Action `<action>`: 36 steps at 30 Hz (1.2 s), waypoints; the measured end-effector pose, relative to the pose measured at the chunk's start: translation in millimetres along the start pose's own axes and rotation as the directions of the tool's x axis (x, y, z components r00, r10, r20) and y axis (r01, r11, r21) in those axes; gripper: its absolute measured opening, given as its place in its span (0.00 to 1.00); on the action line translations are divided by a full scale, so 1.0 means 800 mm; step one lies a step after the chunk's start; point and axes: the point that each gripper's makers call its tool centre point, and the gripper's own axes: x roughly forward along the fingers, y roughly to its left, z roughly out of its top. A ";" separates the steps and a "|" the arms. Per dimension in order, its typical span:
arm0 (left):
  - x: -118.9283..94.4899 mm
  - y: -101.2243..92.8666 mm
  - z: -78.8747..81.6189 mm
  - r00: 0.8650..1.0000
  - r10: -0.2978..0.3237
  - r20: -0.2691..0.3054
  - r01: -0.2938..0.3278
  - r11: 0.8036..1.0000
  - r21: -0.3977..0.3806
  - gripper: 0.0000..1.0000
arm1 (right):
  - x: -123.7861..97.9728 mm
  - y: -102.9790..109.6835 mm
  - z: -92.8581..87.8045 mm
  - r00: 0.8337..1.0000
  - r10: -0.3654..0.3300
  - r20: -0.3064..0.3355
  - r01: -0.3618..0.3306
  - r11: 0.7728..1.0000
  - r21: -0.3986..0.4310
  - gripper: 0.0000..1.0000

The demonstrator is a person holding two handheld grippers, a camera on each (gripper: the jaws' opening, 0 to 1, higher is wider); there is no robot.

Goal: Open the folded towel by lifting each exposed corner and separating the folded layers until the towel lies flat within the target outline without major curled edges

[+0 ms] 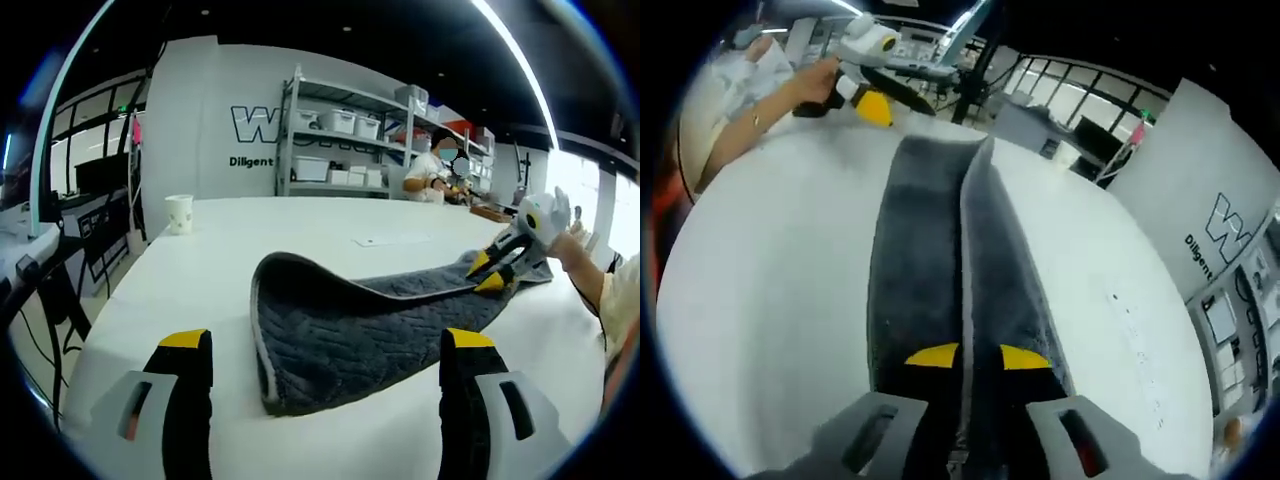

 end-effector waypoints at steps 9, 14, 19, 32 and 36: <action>0.000 0.002 -0.003 1.000 0.007 -0.009 -0.006 1.000 0.001 0.92 | -0.008 0.009 0.003 0.999 0.039 0.037 -0.040 0.999 0.037 0.00; 0.000 0.001 -0.001 1.000 0.002 -0.004 -0.002 1.000 0.006 0.92 | -0.014 0.021 0.003 0.998 0.059 0.034 -0.059 0.998 0.012 0.00; -0.003 -0.003 0.007 1.000 -0.020 0.023 0.020 1.000 -0.002 0.92 | -0.020 0.035 0.002 0.997 0.068 0.022 -0.068 0.998 -0.019 0.00; -0.007 0.004 0.011 0.999 -0.009 0.038 0.009 1.000 -0.006 0.92 | -0.054 0.090 -0.003 0.990 0.137 -0.034 -0.140 0.984 -0.111 0.00; -0.007 0.005 0.011 0.999 -0.009 0.037 0.010 1.000 -0.008 0.92 | -0.063 0.105 -0.002 0.987 0.157 -0.036 -0.160 0.980 -0.120 0.00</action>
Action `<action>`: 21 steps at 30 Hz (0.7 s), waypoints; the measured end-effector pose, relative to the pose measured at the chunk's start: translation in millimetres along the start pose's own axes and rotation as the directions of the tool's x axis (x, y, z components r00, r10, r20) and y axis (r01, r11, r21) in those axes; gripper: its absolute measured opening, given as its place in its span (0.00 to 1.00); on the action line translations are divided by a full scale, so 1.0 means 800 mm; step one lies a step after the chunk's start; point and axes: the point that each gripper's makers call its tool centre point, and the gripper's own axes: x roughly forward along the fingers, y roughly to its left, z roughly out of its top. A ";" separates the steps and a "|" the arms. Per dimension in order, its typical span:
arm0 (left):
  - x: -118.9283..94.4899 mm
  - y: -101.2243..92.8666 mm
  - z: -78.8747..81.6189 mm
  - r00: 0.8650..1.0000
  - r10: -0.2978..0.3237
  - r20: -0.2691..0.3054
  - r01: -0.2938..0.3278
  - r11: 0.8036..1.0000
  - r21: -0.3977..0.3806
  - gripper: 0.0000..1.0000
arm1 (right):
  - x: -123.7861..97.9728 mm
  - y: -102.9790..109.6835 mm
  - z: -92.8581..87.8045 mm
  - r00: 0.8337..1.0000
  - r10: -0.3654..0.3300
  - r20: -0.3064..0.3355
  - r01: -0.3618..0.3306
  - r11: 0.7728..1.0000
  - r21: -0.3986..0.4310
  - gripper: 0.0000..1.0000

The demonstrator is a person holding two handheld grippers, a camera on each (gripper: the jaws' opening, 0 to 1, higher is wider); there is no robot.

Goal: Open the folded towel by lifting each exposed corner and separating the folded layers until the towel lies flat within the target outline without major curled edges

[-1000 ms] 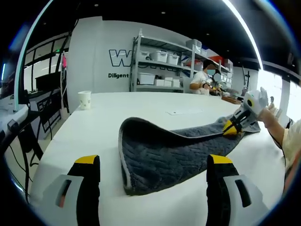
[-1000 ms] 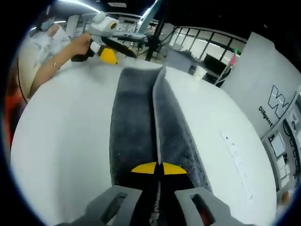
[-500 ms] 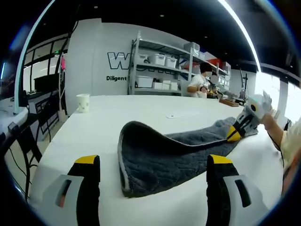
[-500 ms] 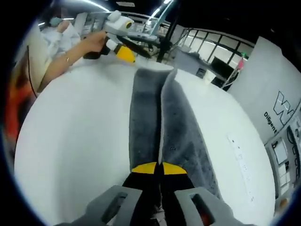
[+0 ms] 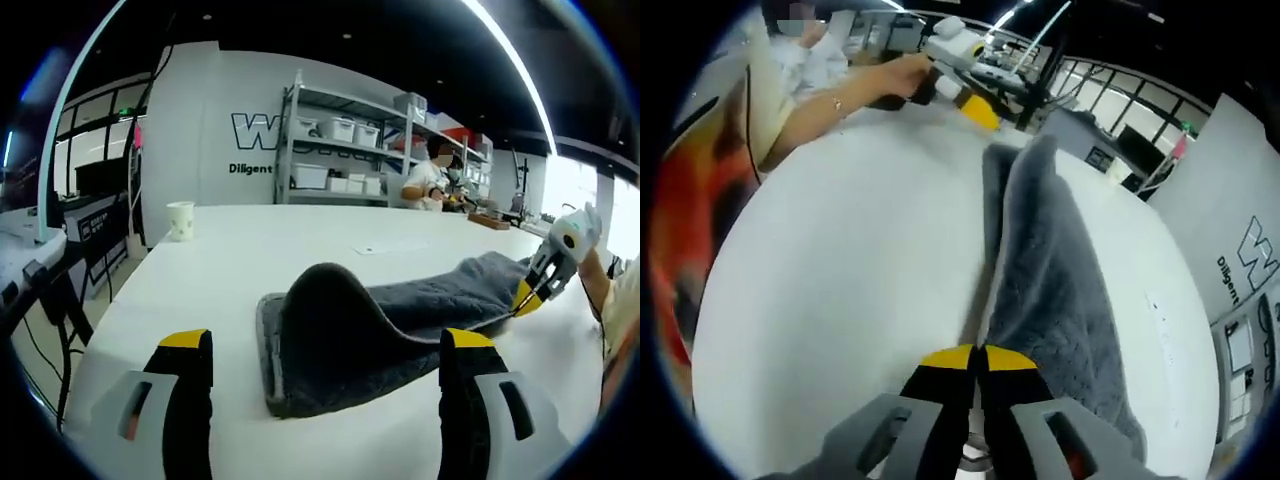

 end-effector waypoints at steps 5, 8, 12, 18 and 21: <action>0.001 -0.001 0.000 1.000 -0.007 0.003 0.007 1.000 -0.009 0.92 | -0.006 0.026 -0.005 0.998 0.055 -0.029 -0.056 0.998 -0.012 0.00; 0.001 -0.001 0.002 1.000 -0.010 0.010 0.010 1.000 -0.012 0.92 | -0.009 0.043 -0.003 0.995 0.101 -0.020 -0.101 0.995 -0.006 0.00; 0.001 0.001 0.002 1.000 -0.007 0.011 0.007 1.000 -0.016 0.92 | -0.014 0.059 -0.004 0.990 0.141 -0.027 -0.142 0.990 -0.012 0.00; 0.001 0.001 0.001 1.000 -0.008 0.009 0.008 1.000 -0.023 0.92 | -0.017 0.082 0.000 0.976 0.217 0.002 -0.217 0.976 0.005 0.00; 0.001 0.001 0.000 1.000 -0.007 0.010 0.008 1.000 -0.026 0.92 | -0.018 0.093 0.003 0.966 0.258 0.017 -0.258 0.966 0.015 0.00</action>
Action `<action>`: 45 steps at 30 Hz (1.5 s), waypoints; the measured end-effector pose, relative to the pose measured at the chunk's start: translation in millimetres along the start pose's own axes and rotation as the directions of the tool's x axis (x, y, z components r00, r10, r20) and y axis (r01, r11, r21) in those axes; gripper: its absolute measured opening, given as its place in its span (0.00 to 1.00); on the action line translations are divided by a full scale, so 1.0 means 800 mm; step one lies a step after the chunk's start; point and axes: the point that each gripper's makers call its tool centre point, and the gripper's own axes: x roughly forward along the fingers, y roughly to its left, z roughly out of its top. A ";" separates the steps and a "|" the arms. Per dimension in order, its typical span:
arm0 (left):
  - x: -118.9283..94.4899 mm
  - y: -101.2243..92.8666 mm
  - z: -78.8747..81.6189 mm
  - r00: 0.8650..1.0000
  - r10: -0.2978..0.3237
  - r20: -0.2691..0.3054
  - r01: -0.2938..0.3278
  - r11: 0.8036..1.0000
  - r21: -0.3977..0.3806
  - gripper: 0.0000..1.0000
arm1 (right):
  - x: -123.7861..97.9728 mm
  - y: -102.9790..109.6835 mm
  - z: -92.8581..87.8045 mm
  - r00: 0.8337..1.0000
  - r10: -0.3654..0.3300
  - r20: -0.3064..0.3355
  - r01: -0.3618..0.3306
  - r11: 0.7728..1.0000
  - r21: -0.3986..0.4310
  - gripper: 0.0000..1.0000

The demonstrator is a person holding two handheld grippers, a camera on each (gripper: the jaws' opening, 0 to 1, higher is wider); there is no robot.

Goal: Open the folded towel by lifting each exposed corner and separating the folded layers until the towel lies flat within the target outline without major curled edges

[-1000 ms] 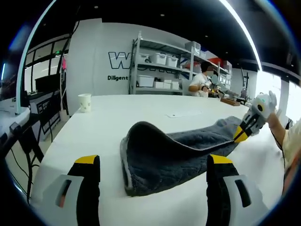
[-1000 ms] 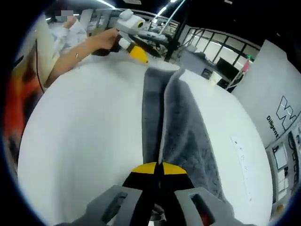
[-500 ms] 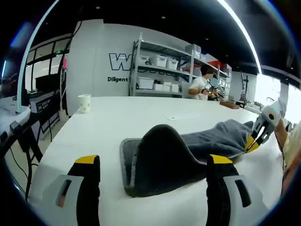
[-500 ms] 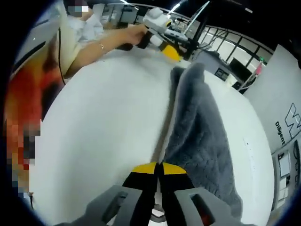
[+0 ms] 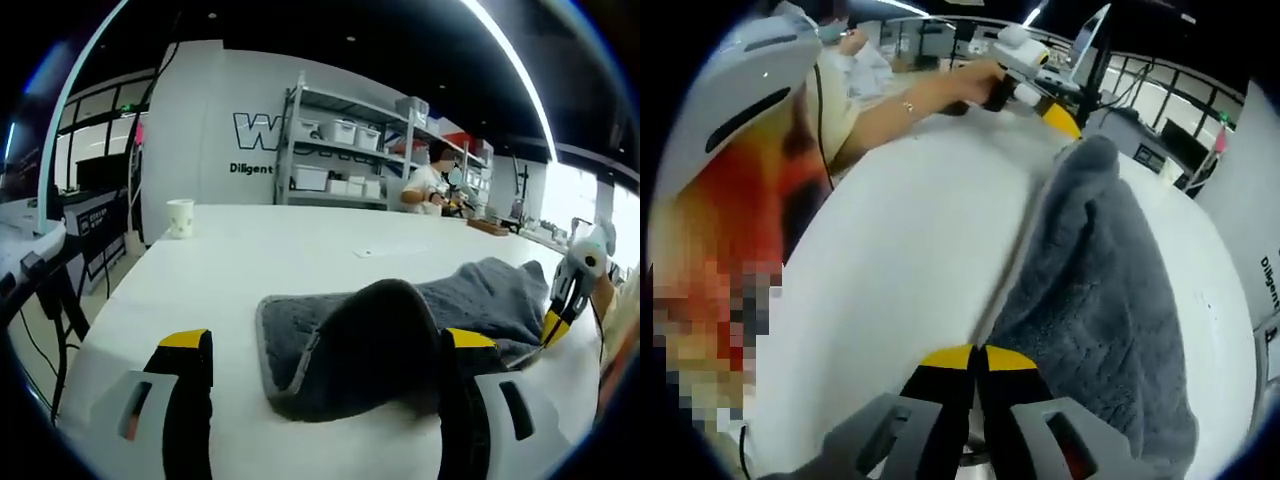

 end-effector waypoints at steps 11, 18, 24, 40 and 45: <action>0.000 0.002 0.000 1.000 0.000 0.002 0.000 1.000 -0.006 0.92 | 0.008 0.014 -0.006 0.999 0.046 -0.011 -0.046 0.999 0.007 0.00; 0.000 0.000 0.000 1.000 -0.002 0.000 0.002 1.000 -0.002 0.92 | -0.003 0.009 -0.001 0.999 0.031 0.033 -0.032 0.999 0.043 0.00; -0.004 -0.006 0.001 1.000 -0.008 -0.004 0.008 1.000 0.007 0.92 | -0.035 -0.005 0.010 0.988 -0.042 0.146 0.025 0.992 0.121 0.03; -0.012 -0.013 0.003 1.000 -0.015 -0.007 0.016 0.999 0.038 0.92 | -0.098 -0.050 -0.061 0.920 -0.320 0.225 0.217 0.895 0.389 0.63; -0.013 -0.019 0.005 1.000 -0.028 0.003 0.028 0.999 0.018 0.92 | -0.118 -0.059 -0.092 0.900 -0.391 0.195 0.270 0.848 0.456 0.83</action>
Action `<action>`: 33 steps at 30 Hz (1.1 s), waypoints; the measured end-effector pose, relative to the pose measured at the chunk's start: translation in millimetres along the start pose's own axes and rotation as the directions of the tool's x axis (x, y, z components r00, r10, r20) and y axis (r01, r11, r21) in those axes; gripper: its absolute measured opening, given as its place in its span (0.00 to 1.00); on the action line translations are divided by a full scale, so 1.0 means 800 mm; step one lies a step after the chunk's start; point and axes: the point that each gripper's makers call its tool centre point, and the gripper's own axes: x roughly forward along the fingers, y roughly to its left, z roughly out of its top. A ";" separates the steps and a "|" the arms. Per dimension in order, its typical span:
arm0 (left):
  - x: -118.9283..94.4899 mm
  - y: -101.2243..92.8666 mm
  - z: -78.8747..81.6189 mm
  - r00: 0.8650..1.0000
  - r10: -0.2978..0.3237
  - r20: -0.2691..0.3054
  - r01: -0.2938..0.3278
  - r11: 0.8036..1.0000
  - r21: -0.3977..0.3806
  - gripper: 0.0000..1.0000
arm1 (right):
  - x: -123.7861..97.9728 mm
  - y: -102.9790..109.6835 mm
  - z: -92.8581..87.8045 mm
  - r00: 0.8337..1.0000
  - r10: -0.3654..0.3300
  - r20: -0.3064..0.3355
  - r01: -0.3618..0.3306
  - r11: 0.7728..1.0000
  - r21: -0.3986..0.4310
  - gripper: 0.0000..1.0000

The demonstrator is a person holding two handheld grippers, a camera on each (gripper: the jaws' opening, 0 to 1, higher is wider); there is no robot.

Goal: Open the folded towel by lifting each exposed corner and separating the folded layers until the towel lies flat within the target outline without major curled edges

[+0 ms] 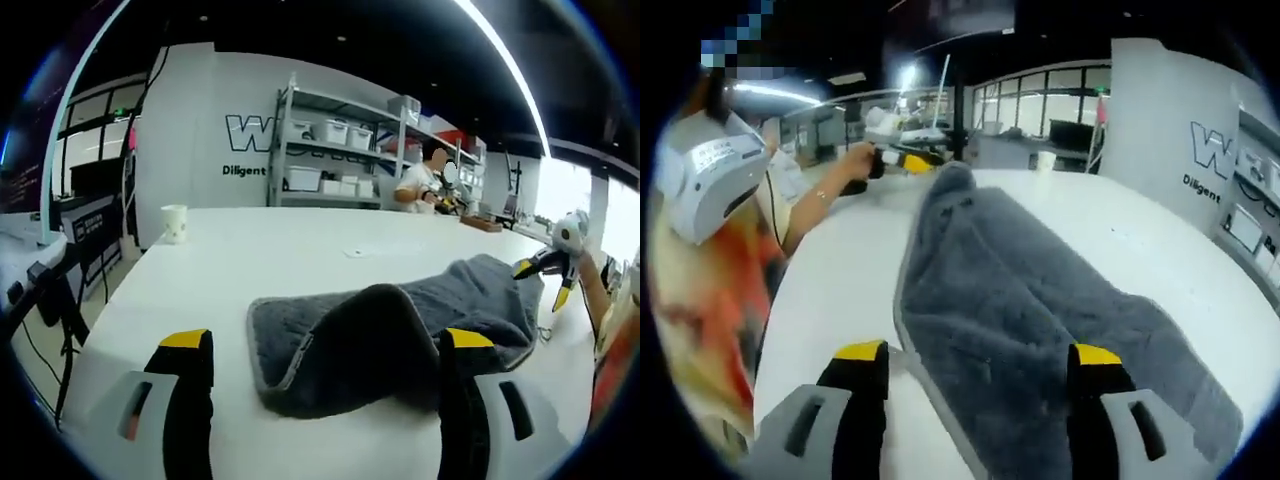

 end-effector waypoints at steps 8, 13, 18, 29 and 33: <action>-0.018 -0.012 0.037 0.997 -0.011 0.077 0.013 1.000 -0.018 0.91 | -0.027 -0.027 -0.014 0.992 -0.116 0.046 0.112 0.989 0.093 1.00; -0.015 -0.027 0.055 0.995 -0.042 0.094 0.045 0.999 -0.024 0.91 | -0.031 -0.034 -0.026 0.983 -0.179 0.040 0.173 0.978 0.118 0.99; 0.005 -0.019 0.064 0.997 -0.033 0.063 0.033 0.999 -0.005 0.88 | -0.033 -0.034 -0.033 0.982 -0.184 0.044 0.177 0.976 0.128 0.99; 0.065 0.054 0.053 0.997 0.067 -0.026 -0.068 0.997 -0.031 0.73 | -0.036 -0.035 -0.033 0.969 -0.235 0.074 0.225 0.967 0.121 0.99; 0.083 0.070 0.038 0.991 0.101 -0.084 -0.103 0.995 -0.014 0.71 | -0.036 -0.034 -0.028 0.967 -0.238 0.091 0.226 0.966 0.122 0.99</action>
